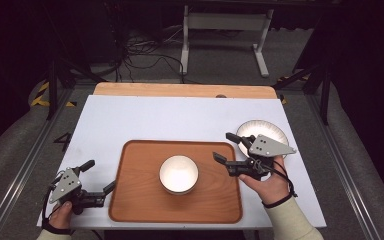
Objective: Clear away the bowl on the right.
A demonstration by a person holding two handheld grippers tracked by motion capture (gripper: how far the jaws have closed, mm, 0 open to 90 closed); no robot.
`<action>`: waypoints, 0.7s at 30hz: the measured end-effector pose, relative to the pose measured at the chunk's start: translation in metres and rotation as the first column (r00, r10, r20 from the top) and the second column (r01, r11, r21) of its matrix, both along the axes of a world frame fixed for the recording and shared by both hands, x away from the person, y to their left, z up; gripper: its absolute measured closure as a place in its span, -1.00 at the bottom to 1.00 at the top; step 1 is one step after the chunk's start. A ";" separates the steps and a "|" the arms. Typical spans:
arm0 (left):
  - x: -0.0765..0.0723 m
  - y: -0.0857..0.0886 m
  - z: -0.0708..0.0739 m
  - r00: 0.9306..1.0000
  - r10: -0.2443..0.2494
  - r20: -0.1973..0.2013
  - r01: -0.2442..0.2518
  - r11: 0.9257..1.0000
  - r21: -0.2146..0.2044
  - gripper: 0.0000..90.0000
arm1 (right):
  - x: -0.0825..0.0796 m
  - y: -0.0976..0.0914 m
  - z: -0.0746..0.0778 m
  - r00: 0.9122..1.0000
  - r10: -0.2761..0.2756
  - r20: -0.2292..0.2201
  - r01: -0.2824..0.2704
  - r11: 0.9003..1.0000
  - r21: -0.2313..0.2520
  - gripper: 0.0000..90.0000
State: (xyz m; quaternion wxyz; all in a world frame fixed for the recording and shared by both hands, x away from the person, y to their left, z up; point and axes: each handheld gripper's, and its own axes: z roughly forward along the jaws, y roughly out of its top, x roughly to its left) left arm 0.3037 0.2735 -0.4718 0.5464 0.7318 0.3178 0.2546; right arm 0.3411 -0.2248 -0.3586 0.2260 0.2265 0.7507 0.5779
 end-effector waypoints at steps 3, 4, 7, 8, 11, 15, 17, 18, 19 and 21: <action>0.000 -0.001 0.000 1.000 0.002 0.003 -0.002 1.000 -0.004 -1.00 | -0.002 -0.010 0.000 1.000 -0.014 0.003 0.014 1.000 -0.001 -0.45; 0.000 -0.001 0.000 1.000 0.001 0.003 -0.001 1.000 -0.003 -0.99 | -0.002 -0.013 0.000 1.000 -0.019 0.001 0.019 1.000 0.001 -0.47; 0.001 -0.001 0.000 1.000 0.001 0.002 -0.001 1.000 -0.002 -0.99 | -0.004 -0.023 0.000 0.999 -0.038 -0.007 0.039 0.999 0.011 -0.51; 0.001 -0.001 0.000 1.000 0.000 0.001 0.000 1.000 -0.001 -0.99 | -0.004 -0.026 0.000 0.999 -0.043 -0.006 0.043 0.999 0.017 -0.52; 0.001 -0.001 0.000 1.000 0.000 0.000 0.000 1.000 -0.001 -1.00 | -0.005 -0.035 0.001 0.998 -0.060 -0.002 0.060 0.998 0.028 -0.54; 0.001 -0.001 0.000 1.000 -0.001 -0.003 0.001 1.000 0.000 -0.99 | -0.007 -0.046 0.001 0.997 -0.080 0.009 0.080 0.996 0.029 -0.56; 0.001 -0.001 0.000 1.000 -0.002 -0.008 0.002 1.000 0.001 -0.99 | -0.008 -0.052 -0.001 0.996 -0.088 0.010 0.088 0.996 0.033 -0.58; 0.001 -0.001 0.000 1.000 -0.002 -0.008 0.002 1.000 0.001 -0.99 | -0.008 -0.052 -0.001 0.996 -0.088 0.010 0.088 0.996 0.033 -0.58; 0.001 -0.001 0.000 1.000 -0.004 -0.006 0.004 1.000 0.002 -0.99 | -0.009 -0.058 -0.003 0.995 -0.100 0.014 0.100 0.995 0.030 -0.58; 0.001 -0.001 0.000 1.000 -0.001 -0.009 0.001 1.000 0.000 -1.00 | -0.009 -0.060 -0.004 0.995 -0.104 0.012 0.104 0.994 0.030 -0.59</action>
